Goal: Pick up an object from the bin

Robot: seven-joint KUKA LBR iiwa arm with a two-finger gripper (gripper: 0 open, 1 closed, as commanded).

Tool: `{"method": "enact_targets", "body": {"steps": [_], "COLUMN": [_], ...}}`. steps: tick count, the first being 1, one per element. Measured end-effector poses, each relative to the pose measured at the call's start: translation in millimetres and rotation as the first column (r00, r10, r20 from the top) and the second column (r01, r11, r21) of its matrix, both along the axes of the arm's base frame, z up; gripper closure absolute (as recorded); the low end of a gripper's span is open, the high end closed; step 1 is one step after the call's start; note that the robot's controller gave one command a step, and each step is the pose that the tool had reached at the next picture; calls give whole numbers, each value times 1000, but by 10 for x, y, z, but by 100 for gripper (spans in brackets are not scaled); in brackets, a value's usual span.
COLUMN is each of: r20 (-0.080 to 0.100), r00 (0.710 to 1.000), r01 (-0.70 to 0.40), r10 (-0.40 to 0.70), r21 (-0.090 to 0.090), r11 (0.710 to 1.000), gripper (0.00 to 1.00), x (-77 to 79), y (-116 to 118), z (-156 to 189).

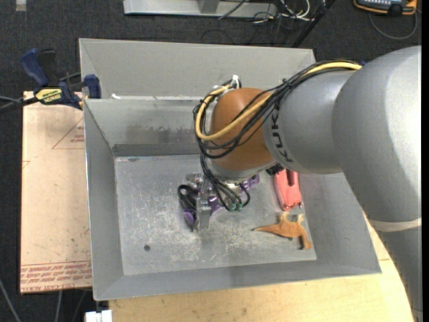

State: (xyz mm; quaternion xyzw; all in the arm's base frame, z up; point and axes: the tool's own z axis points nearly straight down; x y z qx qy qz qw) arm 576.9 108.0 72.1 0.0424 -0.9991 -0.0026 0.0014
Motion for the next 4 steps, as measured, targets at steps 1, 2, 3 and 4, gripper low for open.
{"method": "enact_targets", "body": {"steps": [1,2,3,4], "r20": [0,1,1,-8], "r00": [1000,1000,1000,1000], "r01": [0,5,6,29], "r10": [0,-5,-6,-29], "r21": [0,1,1,0], "r11": [1000,1000,1000,1000], "gripper": [100,100,100,100], "x": [0,-126,-126,-177], "y": [0,51,51,85], "z": [0,956,956,1304]}}
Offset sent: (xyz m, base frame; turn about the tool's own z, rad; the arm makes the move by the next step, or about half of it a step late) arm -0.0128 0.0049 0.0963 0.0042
